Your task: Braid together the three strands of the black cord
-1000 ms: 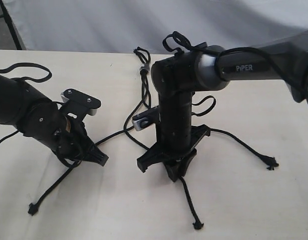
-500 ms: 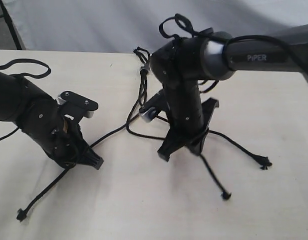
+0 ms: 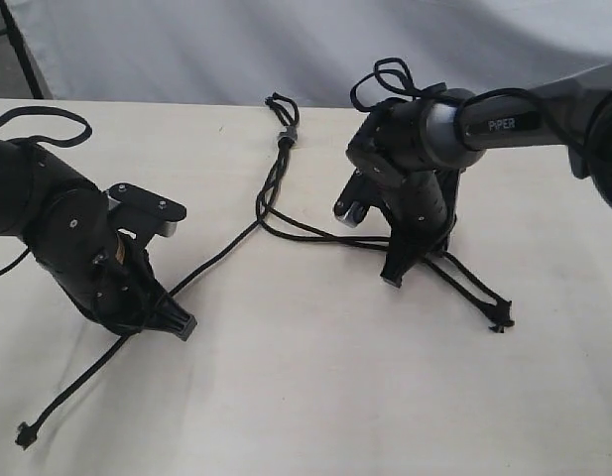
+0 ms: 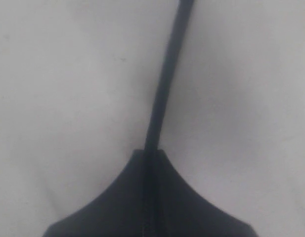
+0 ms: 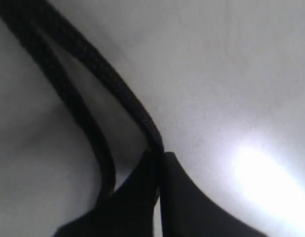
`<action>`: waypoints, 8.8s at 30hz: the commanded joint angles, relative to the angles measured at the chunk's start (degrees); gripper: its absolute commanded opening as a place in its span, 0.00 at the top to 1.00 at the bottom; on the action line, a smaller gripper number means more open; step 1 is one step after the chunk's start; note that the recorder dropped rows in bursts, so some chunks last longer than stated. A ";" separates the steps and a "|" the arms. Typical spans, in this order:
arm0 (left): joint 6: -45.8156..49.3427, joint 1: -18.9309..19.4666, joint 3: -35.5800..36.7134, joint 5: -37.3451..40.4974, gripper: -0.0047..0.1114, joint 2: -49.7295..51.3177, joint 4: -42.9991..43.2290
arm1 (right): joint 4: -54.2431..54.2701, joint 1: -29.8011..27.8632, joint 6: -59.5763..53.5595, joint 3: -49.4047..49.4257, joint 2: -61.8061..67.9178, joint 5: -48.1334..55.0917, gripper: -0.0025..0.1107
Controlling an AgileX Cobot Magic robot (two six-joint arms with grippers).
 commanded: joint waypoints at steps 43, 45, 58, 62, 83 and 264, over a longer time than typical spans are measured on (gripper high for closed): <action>-0.69 -0.27 -0.05 0.20 0.96 -0.38 -0.10 | 38.76 -15.90 -31.24 18.31 -21.07 -20.70 0.98; -0.69 -0.27 -0.05 0.20 0.96 -0.38 -0.10 | 38.76 -15.90 -31.35 19.28 -21.07 -22.71 0.98; -0.69 -0.27 -0.05 -1.25 0.77 -0.38 -0.10 | 38.76 -15.76 -31.13 20.24 -18.84 -23.77 0.53; -0.94 -0.27 -0.05 -3.05 0.59 -0.41 -0.10 | 39.59 -15.76 -22.82 18.33 -19.44 -21.41 0.18; -0.88 -10.13 -4.68 -1.00 0.54 -6.56 -4.98 | 49.29 -9.21 -16.74 22.64 -21.95 -11.95 0.62; -11.50 11.12 10.73 -23.54 0.54 -15.82 5.10 | 33.40 24.39 -4.33 17.87 -17.76 -11.52 0.97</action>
